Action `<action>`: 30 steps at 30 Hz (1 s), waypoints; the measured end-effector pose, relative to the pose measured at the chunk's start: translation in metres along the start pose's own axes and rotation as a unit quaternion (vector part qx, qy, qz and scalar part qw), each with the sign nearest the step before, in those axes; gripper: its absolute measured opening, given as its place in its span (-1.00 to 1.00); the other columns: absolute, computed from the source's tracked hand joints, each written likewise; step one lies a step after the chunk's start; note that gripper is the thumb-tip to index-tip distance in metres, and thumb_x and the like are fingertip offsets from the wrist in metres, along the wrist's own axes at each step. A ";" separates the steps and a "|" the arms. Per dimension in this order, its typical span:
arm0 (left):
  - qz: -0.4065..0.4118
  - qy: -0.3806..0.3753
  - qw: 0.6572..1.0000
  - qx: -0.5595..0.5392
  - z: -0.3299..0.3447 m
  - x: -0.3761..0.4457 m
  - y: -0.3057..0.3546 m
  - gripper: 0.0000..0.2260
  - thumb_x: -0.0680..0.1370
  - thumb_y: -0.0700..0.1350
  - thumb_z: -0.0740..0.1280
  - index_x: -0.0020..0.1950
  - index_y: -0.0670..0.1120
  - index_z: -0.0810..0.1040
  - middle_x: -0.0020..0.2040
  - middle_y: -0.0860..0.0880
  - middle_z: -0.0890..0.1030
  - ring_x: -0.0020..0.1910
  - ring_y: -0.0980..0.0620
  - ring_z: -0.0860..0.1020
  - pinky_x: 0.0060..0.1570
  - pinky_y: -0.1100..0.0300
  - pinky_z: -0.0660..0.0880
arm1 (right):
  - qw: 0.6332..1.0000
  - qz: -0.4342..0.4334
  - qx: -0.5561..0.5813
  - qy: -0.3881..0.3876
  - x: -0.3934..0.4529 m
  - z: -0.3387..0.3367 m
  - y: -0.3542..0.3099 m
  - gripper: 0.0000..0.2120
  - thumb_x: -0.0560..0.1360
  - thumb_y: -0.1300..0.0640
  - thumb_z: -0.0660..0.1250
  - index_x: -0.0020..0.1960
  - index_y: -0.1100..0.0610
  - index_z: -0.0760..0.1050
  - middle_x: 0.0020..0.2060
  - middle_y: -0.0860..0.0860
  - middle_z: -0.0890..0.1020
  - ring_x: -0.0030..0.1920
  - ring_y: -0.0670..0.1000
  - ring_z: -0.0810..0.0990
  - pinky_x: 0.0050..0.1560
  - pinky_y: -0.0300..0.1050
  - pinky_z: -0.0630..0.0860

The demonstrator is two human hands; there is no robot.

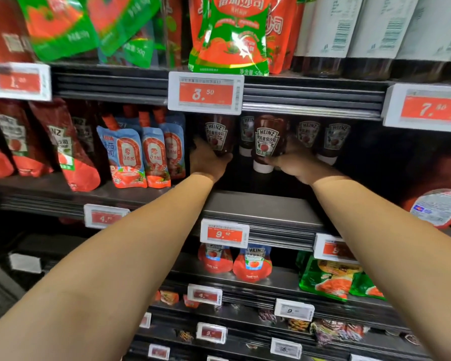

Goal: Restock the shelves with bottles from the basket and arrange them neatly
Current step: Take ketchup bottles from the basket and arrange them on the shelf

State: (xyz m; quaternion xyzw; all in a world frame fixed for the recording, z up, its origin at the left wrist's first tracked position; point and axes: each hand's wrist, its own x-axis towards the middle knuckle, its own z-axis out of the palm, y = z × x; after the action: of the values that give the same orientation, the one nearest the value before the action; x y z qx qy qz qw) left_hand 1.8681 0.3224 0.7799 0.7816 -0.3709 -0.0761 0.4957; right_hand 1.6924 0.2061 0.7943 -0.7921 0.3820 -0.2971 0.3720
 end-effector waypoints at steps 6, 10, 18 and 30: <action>0.039 0.016 0.999 0.006 0.002 0.010 -0.008 -0.36 0.42 -0.04 0.58 0.42 -0.19 0.44 0.31 -0.15 0.60 0.29 -0.17 0.56 0.11 0.23 0.40 | 0.997 -0.022 -0.015 0.068 0.004 0.021 0.007 -0.17 0.27 0.04 0.69 0.43 0.11 0.39 0.29 0.05 0.62 0.31 0.05 0.57 0.36 -0.01 0.48; 0.048 0.029 0.998 -0.005 0.003 0.015 -0.011 -0.35 0.35 -0.05 0.63 0.38 -0.15 0.50 0.28 -0.12 0.63 0.25 -0.11 0.59 0.04 0.30 0.35 | 0.993 -0.038 -0.045 0.100 0.011 0.026 0.007 -0.20 0.26 0.07 0.69 0.41 0.12 0.42 0.28 0.08 0.62 0.31 0.09 0.57 0.31 -0.09 0.46; 0.043 0.041 0.998 -0.030 0.003 0.016 -0.011 -0.38 0.26 -0.09 0.68 0.26 -0.17 0.59 0.15 -0.10 0.69 0.12 -0.05 0.65 -0.04 0.28 0.47 | 0.993 -0.057 -0.045 0.092 0.020 0.036 0.010 -0.25 0.30 0.01 0.66 0.41 0.12 0.45 0.28 0.05 0.63 0.29 0.05 0.59 0.35 -0.04 0.48; 0.056 0.026 0.998 -0.003 0.002 0.012 -0.006 -0.29 0.25 -0.03 0.68 0.34 -0.16 0.53 0.24 -0.10 0.66 0.23 -0.07 0.61 0.07 0.28 0.44 | 0.993 -0.081 -0.033 0.084 0.013 0.044 0.008 -0.31 0.37 0.05 0.62 0.43 0.09 0.45 0.30 0.02 0.62 0.30 0.00 0.57 0.26 -0.22 0.43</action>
State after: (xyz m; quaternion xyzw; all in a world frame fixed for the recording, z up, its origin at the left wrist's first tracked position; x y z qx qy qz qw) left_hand 1.8788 0.3146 0.7764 0.7595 -0.4010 -0.0287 0.5115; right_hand 1.7291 0.2076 0.7662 -0.8042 0.3563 -0.3790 0.2876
